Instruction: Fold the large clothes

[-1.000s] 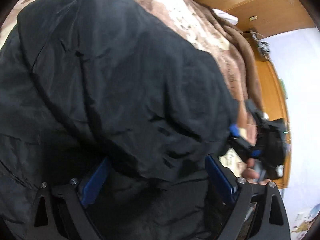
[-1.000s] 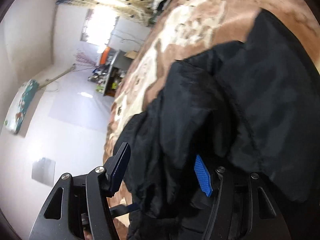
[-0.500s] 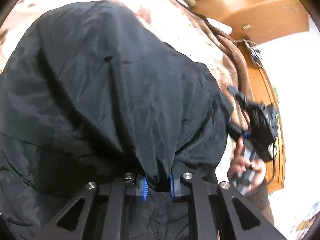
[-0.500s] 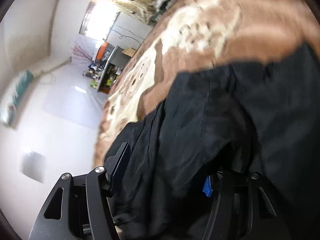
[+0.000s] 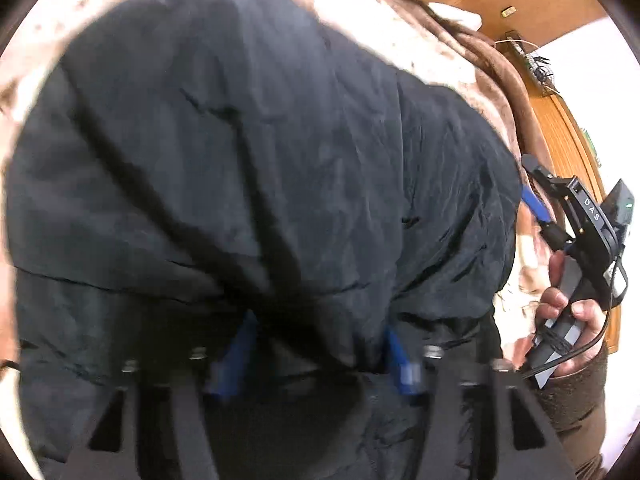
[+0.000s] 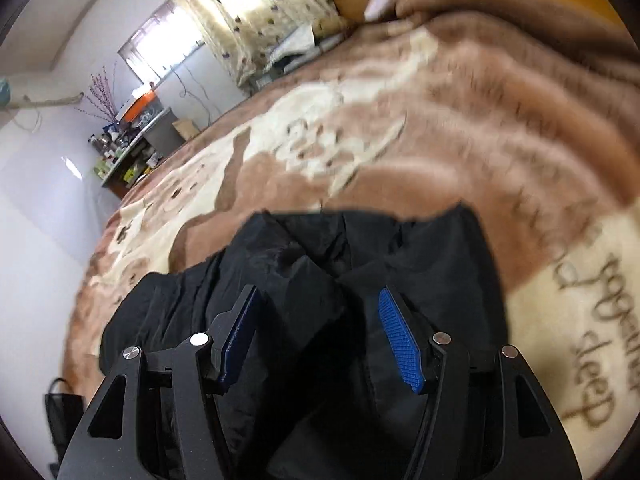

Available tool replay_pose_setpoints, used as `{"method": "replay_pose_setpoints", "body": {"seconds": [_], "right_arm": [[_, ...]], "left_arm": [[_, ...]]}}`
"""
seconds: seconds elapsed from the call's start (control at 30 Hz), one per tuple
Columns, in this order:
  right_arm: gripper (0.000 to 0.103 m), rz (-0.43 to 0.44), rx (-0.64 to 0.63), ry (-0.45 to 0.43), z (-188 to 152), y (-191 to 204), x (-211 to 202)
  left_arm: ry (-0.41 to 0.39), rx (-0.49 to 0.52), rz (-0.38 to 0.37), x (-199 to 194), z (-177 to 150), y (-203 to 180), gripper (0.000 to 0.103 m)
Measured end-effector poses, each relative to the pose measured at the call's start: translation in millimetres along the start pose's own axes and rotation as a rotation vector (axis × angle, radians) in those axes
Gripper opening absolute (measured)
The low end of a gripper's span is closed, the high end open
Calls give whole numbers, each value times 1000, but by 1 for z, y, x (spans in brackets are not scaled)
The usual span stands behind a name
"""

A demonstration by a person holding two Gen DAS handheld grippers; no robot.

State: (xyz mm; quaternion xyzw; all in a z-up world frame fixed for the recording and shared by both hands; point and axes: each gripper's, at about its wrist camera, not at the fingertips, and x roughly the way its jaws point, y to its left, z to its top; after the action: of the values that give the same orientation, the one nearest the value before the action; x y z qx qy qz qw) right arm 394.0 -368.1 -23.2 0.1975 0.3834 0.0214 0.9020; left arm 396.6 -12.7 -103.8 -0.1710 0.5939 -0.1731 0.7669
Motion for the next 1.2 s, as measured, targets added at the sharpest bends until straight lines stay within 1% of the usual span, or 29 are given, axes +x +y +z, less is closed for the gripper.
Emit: {"method": "replay_pose_setpoints", "body": {"seconds": [0.03, 0.07, 0.1, 0.2, 0.23, 0.3, 0.33, 0.4, 0.43, 0.5, 0.53, 0.57, 0.6, 0.63, 0.7, 0.77, 0.83, 0.87, 0.93, 0.97, 1.07, 1.2], "right_arm": [[62, -26, -68, -46, 1, 14, -9], [62, -34, -115, -71, 0, 25, -13], [62, -39, -161, -90, 0, 34, -16], [62, -37, -324, -116, -7, 66, -20], [62, -19, -371, -109, -9, 73, -18], [62, -26, -426, -91, -13, 83, -11], [62, -20, -437, -84, -16, 86, -7], [62, 28, -456, -12, -19, 90, 7], [62, 25, -458, 15, -20, 92, 15], [62, 7, -452, 54, -26, 88, 28], [62, 11, -434, 88, -29, 83, 35], [62, -4, -416, 121, -34, 77, 44], [62, -16, -418, 147, -38, 74, 49], [62, -18, -434, 175, -44, 70, 56], [62, -48, -465, 225, -56, 63, 71], [62, -60, -467, 220, -62, 62, 74], [62, -79, -485, 223, -69, 62, 76], [62, -85, -493, 229, -73, 61, 79], [62, -88, -514, 234, -79, 60, 81], [61, -83, -517, 237, -82, 57, 83], [61, -84, -504, 252, -83, 55, 84], [61, -98, -499, 263, -81, 59, 82]], "left_arm": [[-30, 32, 18, -14, -2, 1, 66], [-53, 50, 36, -25, -2, 2, 72], [-75, 69, 54, -35, -5, 3, 76], [-173, 110, 111, -73, -3, 3, 77], [-191, 114, 123, -81, 1, 1, 77], [-221, 134, 144, -93, 7, -2, 77], [-261, 144, 158, -99, 14, -6, 77], [-298, 142, 189, -99, 30, -11, 77], [-296, 135, 185, -92, 42, -12, 77], [-260, 117, 178, -76, 59, -3, 77], [-269, 96, 221, -68, 68, 6, 77], [-276, 106, 266, -58, 72, 8, 77], [-235, 121, 303, -41, 77, 8, 77], [-202, 141, 333, -22, 75, 4, 77], [-201, 177, 372, -8, 68, 8, 78], [-194, 226, 427, 6, 64, 1, 79], [-191, 233, 448, 13, 59, 3, 79], [-182, 230, 445, 16, 58, 5, 80], [-161, 181, 403, 20, 60, 14, 80], [-156, 176, 392, 22, 60, 17, 80], [-153, 187, 410, 27, 59, 18, 81], [-154, 178, 408, 23, 62, 17, 81]]}}
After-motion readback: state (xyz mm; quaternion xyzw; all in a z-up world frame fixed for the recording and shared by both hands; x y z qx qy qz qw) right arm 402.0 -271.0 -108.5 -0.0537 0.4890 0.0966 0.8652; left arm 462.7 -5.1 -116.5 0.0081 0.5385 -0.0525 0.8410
